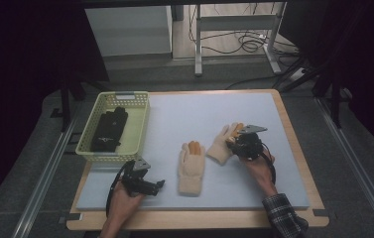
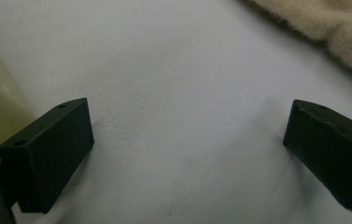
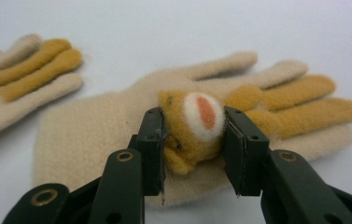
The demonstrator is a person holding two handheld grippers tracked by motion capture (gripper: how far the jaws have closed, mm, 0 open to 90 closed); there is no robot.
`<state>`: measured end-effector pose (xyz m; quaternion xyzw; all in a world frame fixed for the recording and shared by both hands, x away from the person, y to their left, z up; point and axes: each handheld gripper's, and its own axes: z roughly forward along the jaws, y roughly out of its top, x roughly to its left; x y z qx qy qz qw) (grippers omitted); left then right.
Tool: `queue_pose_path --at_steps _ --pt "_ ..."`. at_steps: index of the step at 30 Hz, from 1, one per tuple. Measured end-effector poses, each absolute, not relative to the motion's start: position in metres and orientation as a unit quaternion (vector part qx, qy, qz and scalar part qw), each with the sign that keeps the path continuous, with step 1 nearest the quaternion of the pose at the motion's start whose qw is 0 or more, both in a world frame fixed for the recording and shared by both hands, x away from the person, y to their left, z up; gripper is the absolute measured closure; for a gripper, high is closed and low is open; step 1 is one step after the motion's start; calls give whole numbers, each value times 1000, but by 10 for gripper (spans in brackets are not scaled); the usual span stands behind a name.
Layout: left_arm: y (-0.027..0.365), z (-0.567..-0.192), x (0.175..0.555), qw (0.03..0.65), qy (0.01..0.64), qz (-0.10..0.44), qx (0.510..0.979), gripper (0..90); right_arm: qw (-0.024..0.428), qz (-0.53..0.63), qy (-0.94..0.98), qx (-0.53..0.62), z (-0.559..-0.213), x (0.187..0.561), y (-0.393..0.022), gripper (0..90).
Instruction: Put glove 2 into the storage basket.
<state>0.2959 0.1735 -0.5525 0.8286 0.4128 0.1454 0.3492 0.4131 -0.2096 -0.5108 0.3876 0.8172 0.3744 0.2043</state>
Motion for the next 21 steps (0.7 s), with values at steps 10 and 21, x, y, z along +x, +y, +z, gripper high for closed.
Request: queue_pose_path --at_steps 10,21 --pt "174 -552 296 349 413 145 829 17 174 420 816 358 -476 384 -225 610" --pt "173 -553 296 350 413 146 828 17 124 469 840 243 -450 344 -173 608"
